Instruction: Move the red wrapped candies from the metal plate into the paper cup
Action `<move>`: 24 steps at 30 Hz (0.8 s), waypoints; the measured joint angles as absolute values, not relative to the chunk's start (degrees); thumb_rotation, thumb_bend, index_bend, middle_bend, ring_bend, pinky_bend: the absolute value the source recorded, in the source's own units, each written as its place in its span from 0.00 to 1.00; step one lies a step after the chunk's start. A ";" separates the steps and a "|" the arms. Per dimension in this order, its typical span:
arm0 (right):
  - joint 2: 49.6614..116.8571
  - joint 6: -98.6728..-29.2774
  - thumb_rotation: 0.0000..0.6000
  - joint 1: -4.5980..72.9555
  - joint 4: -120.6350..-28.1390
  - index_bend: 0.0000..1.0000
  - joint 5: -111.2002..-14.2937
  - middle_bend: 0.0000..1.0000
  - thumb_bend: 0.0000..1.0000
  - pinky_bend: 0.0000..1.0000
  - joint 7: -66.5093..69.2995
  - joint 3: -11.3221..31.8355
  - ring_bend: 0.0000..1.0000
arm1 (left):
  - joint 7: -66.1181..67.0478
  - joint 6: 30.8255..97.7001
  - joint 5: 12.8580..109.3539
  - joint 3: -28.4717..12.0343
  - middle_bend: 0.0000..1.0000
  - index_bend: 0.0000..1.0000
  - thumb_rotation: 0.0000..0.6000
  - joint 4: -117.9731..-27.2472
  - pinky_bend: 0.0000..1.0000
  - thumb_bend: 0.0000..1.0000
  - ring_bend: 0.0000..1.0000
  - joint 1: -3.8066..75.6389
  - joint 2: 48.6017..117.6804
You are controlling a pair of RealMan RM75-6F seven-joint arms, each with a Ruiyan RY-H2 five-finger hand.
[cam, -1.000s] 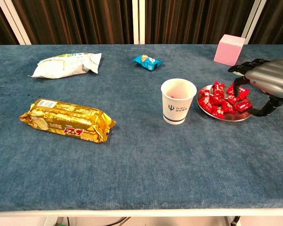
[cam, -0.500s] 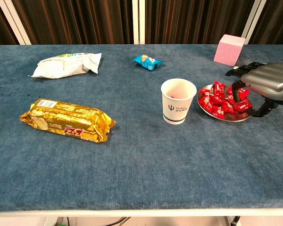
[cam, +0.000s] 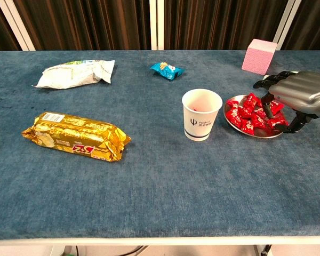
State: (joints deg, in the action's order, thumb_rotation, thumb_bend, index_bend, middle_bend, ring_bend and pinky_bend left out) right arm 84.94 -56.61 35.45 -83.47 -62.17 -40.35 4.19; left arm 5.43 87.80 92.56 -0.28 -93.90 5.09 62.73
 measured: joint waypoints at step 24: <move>84.20 -65.66 1.00 36.63 -92.21 0.64 -80.98 0.04 0.39 0.00 -27.21 7.08 0.00 | 5.42 88.51 93.20 -0.12 0.15 0.18 1.00 -94.02 0.20 0.18 0.06 4.89 62.72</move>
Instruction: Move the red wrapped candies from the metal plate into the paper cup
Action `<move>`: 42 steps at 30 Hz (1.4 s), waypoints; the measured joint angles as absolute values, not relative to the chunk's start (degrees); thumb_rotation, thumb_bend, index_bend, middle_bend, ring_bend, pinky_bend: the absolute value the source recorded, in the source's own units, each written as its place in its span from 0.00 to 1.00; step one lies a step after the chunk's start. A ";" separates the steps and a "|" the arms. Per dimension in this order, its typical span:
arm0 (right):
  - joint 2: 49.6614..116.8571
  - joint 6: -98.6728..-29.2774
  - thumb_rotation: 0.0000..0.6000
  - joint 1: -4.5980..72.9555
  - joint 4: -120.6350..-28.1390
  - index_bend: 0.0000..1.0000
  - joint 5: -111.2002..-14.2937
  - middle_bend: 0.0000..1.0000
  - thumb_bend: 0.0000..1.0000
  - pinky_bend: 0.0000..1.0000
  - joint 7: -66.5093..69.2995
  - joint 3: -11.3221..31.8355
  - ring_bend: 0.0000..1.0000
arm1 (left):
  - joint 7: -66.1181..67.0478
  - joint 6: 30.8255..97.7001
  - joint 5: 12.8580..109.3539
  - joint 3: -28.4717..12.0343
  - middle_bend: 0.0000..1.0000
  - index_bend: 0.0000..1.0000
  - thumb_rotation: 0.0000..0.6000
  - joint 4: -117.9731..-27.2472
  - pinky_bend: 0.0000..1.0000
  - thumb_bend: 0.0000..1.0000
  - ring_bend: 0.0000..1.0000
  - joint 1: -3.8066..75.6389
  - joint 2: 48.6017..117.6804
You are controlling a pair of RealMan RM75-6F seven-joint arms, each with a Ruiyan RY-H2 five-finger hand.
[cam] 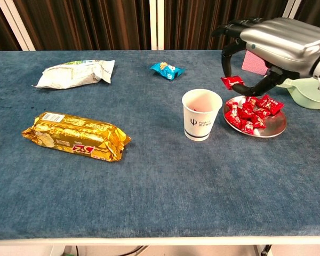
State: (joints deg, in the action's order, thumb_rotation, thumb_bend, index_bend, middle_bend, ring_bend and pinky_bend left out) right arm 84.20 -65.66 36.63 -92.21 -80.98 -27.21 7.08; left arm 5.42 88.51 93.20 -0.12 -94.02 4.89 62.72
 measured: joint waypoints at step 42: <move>86.93 -57.25 1.00 33.68 -75.35 0.25 -72.87 0.01 0.33 0.00 -21.34 4.38 0.00 | 4.89 87.85 92.53 -0.39 0.15 0.18 1.00 -93.88 0.20 0.18 0.06 5.14 62.52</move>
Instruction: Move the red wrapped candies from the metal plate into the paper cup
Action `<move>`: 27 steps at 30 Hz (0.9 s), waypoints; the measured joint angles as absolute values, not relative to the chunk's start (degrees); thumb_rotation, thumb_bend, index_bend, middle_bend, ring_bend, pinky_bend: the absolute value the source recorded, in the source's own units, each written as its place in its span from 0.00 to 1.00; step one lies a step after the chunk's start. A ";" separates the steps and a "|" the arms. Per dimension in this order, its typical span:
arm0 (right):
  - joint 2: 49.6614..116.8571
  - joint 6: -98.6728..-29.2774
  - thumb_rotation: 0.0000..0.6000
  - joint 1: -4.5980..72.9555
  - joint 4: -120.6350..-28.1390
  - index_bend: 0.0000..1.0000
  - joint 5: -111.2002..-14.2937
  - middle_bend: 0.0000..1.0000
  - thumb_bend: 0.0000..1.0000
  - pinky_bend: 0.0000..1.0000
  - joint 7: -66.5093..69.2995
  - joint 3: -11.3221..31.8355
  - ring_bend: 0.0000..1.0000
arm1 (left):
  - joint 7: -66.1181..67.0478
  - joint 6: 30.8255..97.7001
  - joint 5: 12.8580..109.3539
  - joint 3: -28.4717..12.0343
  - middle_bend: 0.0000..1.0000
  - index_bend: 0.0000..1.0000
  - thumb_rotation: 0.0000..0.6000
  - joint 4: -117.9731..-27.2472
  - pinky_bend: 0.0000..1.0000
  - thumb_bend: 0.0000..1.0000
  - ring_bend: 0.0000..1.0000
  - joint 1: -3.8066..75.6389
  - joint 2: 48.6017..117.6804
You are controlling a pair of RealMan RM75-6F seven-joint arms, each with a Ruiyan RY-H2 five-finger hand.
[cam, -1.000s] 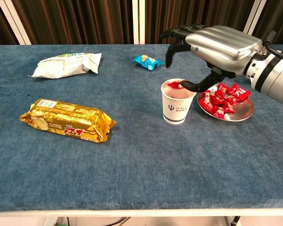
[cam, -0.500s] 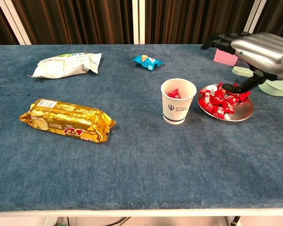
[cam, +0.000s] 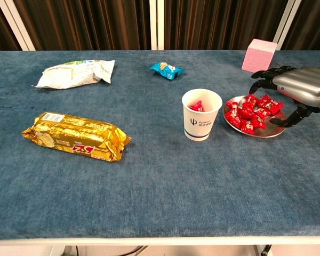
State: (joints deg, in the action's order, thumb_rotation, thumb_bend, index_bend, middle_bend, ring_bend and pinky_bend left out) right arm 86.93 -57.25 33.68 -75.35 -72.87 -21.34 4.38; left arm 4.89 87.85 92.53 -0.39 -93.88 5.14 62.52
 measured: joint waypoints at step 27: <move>89.49 -54.85 1.00 34.80 -73.88 0.46 -68.41 0.04 0.38 0.00 -27.77 5.49 0.00 | 4.88 87.61 92.34 -0.44 0.15 0.18 1.00 -93.90 0.20 0.18 0.06 5.31 62.51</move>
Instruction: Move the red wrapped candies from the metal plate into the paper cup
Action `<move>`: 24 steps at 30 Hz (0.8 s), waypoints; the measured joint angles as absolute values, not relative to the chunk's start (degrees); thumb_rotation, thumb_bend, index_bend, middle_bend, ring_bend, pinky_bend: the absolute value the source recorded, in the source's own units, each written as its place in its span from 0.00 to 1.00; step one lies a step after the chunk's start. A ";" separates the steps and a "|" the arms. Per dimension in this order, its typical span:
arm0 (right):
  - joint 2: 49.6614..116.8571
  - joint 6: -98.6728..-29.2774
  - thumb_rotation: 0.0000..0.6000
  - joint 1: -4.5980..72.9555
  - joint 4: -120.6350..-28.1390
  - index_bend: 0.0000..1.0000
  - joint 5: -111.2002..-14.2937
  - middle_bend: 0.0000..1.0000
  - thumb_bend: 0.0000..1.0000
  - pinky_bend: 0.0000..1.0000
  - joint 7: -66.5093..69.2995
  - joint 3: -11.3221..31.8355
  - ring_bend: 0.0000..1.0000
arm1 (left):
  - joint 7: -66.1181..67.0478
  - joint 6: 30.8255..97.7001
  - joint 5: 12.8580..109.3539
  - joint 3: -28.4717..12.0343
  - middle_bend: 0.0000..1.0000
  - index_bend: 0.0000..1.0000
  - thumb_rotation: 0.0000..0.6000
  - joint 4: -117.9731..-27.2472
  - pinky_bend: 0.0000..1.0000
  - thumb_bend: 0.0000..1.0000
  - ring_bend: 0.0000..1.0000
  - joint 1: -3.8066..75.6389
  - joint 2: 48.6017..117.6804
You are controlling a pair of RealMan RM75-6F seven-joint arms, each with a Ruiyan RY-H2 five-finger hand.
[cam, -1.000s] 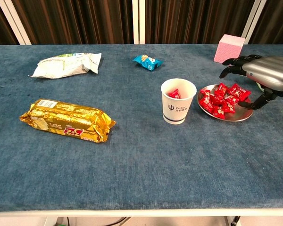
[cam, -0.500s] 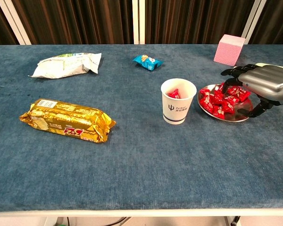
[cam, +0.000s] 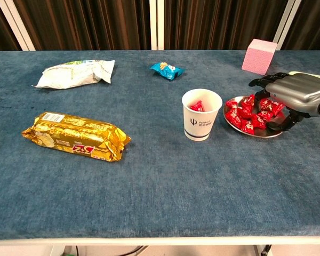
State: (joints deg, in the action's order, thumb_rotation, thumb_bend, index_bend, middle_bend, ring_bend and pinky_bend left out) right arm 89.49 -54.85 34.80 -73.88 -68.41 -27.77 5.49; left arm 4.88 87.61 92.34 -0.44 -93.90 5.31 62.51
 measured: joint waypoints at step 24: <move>85.44 -61.25 1.00 34.09 -82.04 0.62 -73.59 0.06 0.46 0.00 -26.30 6.49 0.00 | 5.13 87.63 92.50 -0.30 0.15 0.18 1.00 -94.10 0.20 0.18 0.06 5.33 62.53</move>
State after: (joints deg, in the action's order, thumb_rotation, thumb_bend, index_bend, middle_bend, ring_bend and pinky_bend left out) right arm 85.44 -61.25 34.09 -82.04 -73.59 -26.30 6.49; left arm 5.13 87.63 92.50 -0.30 -94.10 5.33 62.53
